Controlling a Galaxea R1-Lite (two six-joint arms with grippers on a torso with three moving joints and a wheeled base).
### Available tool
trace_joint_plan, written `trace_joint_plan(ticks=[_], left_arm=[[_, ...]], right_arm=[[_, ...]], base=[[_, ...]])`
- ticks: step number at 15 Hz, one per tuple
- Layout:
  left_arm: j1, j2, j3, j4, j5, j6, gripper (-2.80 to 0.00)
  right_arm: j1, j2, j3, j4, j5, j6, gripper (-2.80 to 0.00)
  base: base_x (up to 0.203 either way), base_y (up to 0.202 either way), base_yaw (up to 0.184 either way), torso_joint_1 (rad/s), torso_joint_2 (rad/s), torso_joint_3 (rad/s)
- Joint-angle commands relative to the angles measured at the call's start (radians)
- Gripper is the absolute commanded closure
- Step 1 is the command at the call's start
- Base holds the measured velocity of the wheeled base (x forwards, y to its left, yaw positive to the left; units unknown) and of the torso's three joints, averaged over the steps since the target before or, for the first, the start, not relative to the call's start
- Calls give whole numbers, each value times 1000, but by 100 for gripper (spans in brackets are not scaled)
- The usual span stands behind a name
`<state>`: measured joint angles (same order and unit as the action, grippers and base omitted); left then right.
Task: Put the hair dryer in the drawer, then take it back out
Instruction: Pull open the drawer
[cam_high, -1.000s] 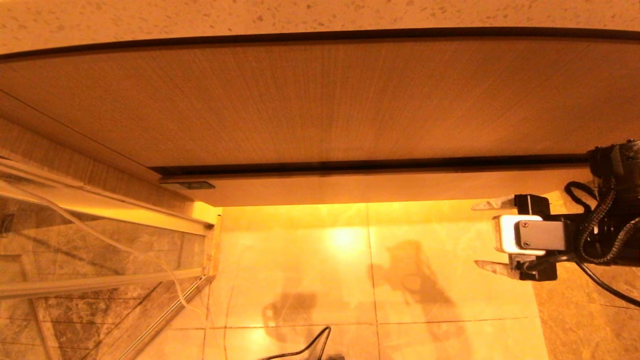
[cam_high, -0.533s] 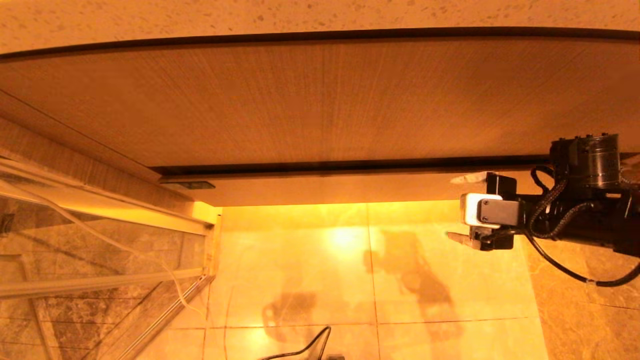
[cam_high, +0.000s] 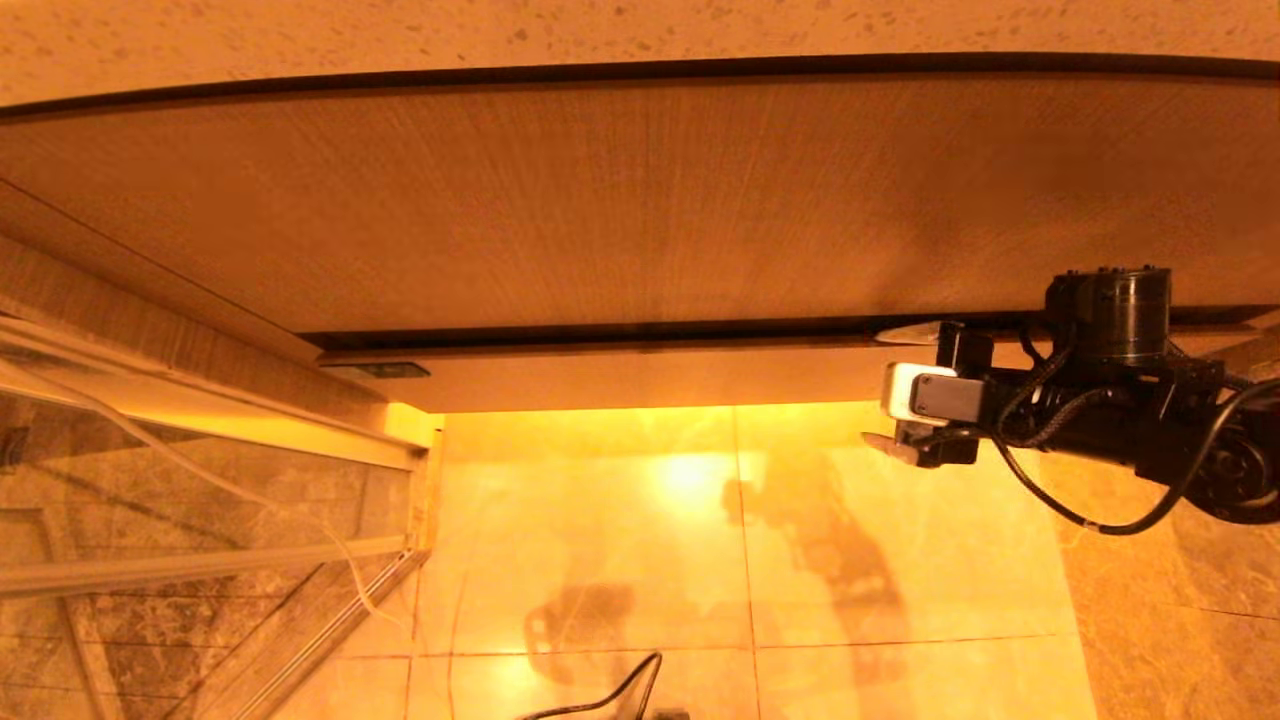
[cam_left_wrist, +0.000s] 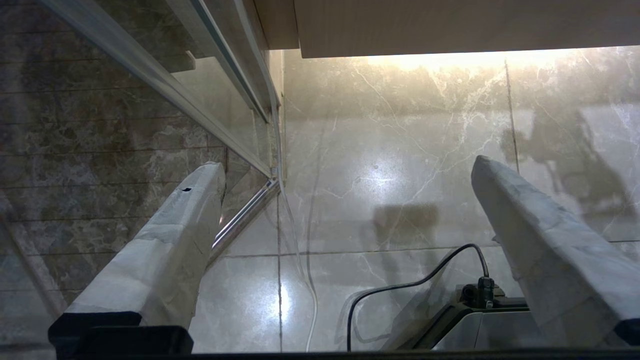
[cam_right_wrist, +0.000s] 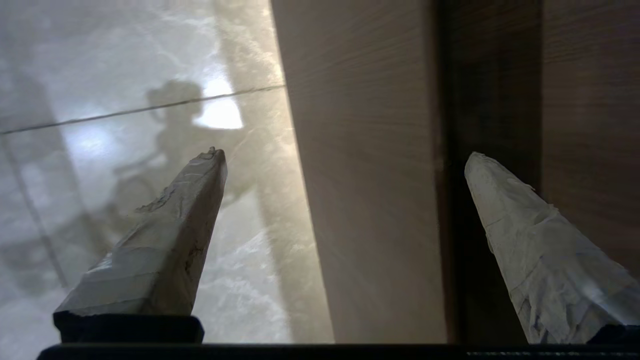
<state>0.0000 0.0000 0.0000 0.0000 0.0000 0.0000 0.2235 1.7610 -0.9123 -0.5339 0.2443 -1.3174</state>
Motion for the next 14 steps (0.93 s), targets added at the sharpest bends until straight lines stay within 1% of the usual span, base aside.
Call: trace_joint_plan(ticks=[1,3,9,11,14], left_arm=[[0,0,0,0,0,0,-280],[0,0,0,0,0,0,-280],[0,0,0,0,0,0,-280],[0,0,0,0,0,0,-280],[0,0,0,0,0,0,-280]], right_arm=[[-8,41,-10,-42,2,2,-280],[-18,56,-12,-83,3,13,-280],[-26,83,-23,-99,2,26,-280],[-26,97,-20,-154,3,39,-280],[-29,114,-17,-169,4,40,-280]], base=[[0,0,0,0,0,0],[0,0,0,0,0,0],[0,0,0,0,0,0],[0,0,0,0,0,0],[0,0,0,0,0,0]])
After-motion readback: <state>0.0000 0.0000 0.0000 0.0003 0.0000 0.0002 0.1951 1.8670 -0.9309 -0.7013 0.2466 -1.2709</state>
